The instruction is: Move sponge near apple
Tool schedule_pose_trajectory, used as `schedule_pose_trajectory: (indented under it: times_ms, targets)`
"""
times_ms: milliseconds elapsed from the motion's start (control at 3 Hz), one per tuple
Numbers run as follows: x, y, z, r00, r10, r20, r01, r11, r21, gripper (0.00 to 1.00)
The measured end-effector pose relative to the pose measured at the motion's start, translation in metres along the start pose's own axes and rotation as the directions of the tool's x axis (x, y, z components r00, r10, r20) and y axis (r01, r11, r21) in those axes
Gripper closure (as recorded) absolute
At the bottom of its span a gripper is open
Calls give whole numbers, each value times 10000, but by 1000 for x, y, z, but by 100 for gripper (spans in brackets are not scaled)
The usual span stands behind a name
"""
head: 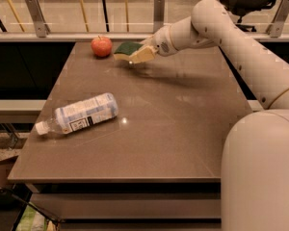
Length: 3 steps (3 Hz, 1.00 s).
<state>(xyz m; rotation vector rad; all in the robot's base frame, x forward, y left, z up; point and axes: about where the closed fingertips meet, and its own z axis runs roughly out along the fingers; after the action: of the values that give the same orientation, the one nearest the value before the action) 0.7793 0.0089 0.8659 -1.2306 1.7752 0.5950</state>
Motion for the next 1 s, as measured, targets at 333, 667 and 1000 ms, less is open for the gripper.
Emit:
schedule_pose_trajectory:
  times_ms: [333, 667, 1000]
  targets:
    - [0, 2, 4, 10000, 3, -7, -3, 10000, -56, 60]
    - [1, 3, 7, 10000, 8, -15, -8, 9999, -107, 37]
    - [1, 5, 10, 10000, 12, -22, -12, 9999, -162, 13]
